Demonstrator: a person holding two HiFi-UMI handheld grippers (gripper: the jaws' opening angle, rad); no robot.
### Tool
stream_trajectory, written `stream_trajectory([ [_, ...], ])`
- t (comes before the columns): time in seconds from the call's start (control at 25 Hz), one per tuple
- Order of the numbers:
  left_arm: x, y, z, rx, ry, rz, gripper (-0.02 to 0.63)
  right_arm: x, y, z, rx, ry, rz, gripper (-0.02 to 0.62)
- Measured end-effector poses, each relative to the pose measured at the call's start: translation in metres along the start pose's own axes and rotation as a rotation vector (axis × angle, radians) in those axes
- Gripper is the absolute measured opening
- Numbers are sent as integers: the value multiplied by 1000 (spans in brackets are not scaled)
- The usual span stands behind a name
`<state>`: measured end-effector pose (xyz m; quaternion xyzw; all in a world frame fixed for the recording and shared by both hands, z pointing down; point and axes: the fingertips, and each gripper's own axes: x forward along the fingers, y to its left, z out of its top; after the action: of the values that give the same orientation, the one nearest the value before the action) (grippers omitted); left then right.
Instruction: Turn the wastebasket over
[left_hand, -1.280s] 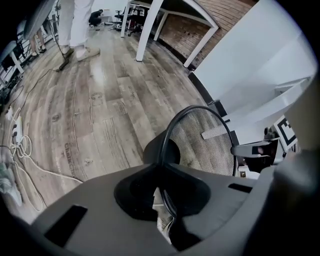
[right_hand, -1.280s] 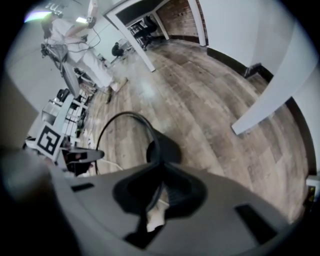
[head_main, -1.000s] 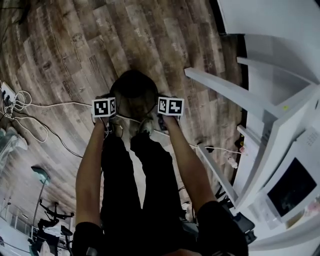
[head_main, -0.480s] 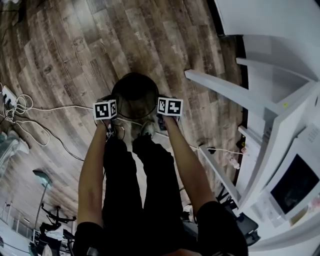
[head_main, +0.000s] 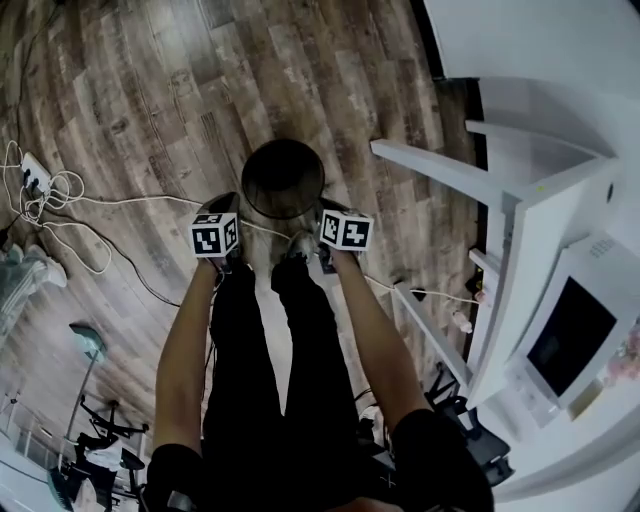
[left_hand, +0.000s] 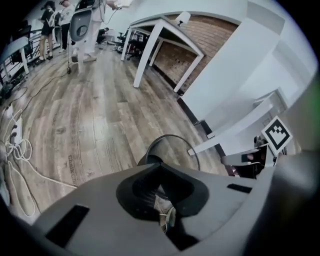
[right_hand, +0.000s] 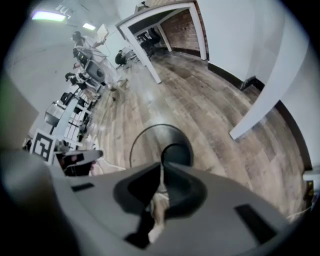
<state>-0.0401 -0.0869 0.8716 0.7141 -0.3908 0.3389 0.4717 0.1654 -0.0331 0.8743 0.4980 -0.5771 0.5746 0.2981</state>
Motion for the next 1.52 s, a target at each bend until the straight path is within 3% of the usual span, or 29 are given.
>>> stream_trajectory([
  [0.16, -66, -41, 22, 60, -43, -79, 35, -60, 48, 3, -20, -60, 5, 37],
  [0.28, -129, -67, 48, 117, -106, -86, 35, -112, 84, 18, -37, -144, 10, 32],
  [0.72, -423, -211, 141, 314, -492, -95, 35, -393, 209, 64, -208, -513, 90, 32],
  [1.04, -585, -304, 183, 428, -802, -150, 35, -561, 260, 73, -264, -795, 117, 32],
  [1.28, -653, -328, 180, 466, -998, -95, 35, -626, 282, 58, -264, -928, 146, 32],
  [1.52, -650, -340, 165, 463, -1009, -81, 35, -639, 276, 49, -273, -956, 157, 32],
])
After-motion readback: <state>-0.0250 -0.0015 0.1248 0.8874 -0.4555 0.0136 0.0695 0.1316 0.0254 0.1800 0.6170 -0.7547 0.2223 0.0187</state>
